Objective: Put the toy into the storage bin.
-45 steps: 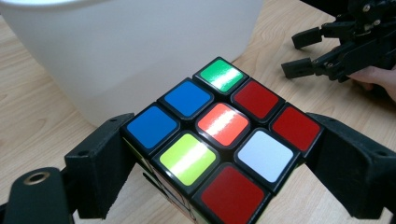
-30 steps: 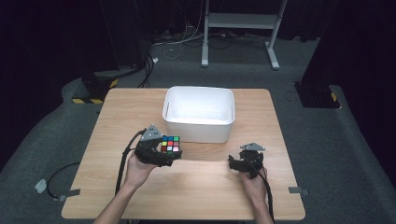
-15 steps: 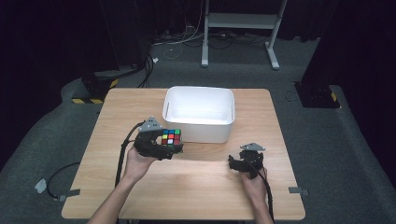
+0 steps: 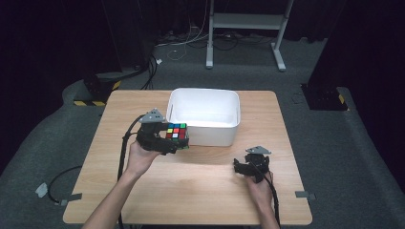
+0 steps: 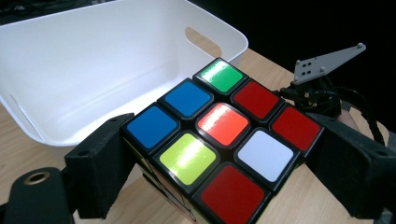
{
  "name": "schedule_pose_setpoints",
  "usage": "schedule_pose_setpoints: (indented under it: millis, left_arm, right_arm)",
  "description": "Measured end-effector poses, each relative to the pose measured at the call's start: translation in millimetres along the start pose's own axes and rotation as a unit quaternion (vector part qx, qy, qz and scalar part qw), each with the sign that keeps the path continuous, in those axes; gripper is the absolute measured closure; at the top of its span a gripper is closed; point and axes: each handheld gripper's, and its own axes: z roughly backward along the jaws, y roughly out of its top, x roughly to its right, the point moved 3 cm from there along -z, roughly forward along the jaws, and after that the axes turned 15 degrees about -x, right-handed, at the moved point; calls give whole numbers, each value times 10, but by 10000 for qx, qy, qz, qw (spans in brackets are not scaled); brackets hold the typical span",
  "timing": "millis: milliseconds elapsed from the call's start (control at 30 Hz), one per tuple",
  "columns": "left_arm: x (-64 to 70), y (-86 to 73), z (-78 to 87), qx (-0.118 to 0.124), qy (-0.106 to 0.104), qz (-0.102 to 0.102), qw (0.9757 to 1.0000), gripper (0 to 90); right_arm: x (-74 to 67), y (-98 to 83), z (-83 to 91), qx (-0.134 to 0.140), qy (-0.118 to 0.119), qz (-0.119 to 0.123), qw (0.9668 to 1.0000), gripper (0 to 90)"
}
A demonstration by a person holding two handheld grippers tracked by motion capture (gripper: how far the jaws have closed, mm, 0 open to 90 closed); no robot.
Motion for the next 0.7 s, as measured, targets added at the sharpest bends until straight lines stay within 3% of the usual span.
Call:
schedule_pose_setpoints:
  millis: [700]
  left_arm:
    - [-43,347,123,169,8,-78,9998,125]
  right_arm:
    - [-1,0,0,2,0,6,10000,161]
